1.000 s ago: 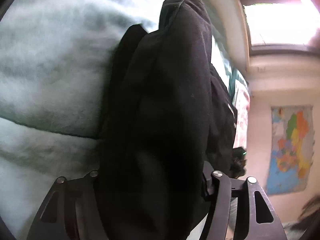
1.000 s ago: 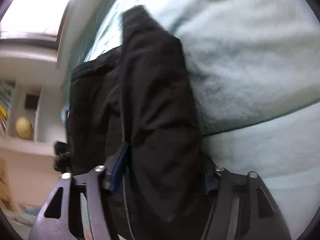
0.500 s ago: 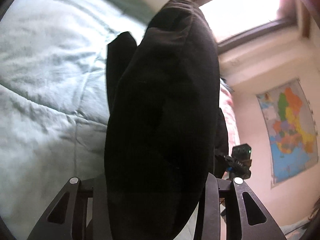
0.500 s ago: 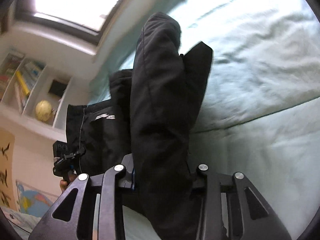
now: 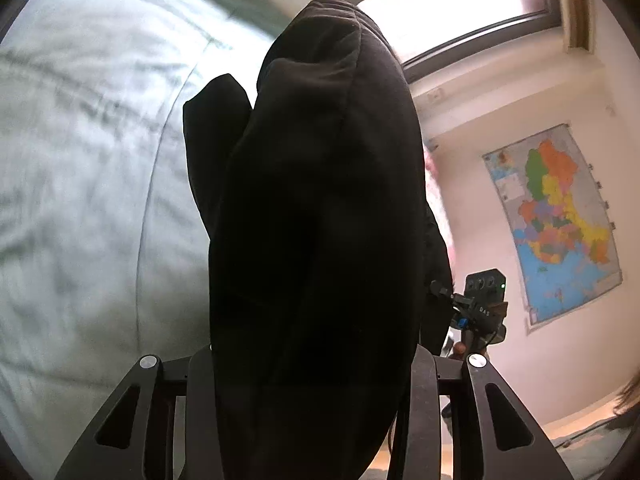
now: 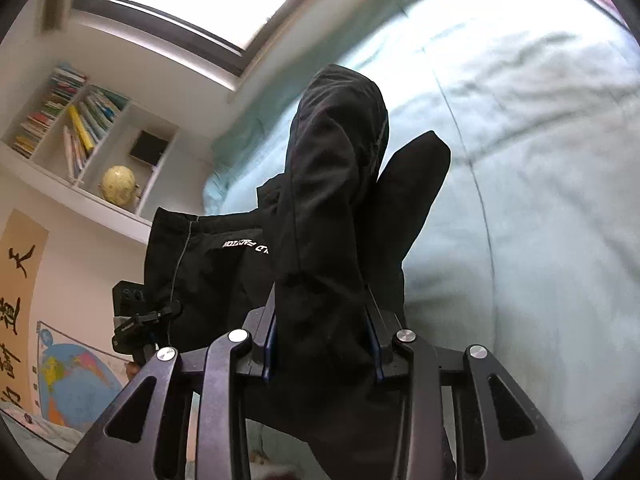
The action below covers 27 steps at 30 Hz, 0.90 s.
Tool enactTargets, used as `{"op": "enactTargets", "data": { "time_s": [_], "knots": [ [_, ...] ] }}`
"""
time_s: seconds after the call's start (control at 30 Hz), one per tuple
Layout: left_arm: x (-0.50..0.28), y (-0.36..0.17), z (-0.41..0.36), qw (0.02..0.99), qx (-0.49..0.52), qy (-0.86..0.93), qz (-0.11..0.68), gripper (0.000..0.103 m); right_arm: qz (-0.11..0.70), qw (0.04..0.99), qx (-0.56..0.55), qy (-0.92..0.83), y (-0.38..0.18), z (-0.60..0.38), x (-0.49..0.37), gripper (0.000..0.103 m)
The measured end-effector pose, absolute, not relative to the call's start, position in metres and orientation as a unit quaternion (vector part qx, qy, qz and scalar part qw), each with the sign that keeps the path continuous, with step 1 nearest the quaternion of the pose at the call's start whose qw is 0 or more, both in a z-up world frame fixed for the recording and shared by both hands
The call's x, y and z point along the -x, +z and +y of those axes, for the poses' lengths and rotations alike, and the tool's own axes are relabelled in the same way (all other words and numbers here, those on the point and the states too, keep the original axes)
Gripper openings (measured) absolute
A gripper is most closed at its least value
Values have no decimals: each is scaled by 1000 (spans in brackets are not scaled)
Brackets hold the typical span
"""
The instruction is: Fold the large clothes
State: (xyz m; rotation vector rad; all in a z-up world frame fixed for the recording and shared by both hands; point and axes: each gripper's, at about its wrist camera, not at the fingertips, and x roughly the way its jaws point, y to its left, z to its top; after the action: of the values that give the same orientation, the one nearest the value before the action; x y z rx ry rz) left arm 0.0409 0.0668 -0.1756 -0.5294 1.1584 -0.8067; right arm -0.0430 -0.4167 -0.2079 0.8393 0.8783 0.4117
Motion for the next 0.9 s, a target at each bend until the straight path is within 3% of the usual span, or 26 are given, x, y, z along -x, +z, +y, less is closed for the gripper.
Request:
{"op": "enactTargets", "data": {
  "time_s": [0.2,0.33,0.47,0.57,0.7,0.8,0.9],
  "knots": [
    [-25,-241,100,708,282,-304,571,44,475,768,-404,144,-269,-412,68,40],
    [-30,-289,143,689,342,-233,595,55,480,752,-442,90,-299,-441,79,45],
    [-33,-327,176,641,392,-211,625,59,518,732,-443,21,-326,-466,90,50],
    [-28,-299,186,665,357,-207,622,59,523,744,-415,-20,-315,-476,106,50],
    [-20,-227,185,746,255,-191,586,59,509,801,-312,-42,-248,-445,110,53],
    [-12,-177,152,782,183,-221,552,59,503,828,-247,-17,-218,-406,109,63],
    [-11,-159,96,788,130,-276,535,60,514,830,-215,35,-213,-359,98,63]
  ]
}}
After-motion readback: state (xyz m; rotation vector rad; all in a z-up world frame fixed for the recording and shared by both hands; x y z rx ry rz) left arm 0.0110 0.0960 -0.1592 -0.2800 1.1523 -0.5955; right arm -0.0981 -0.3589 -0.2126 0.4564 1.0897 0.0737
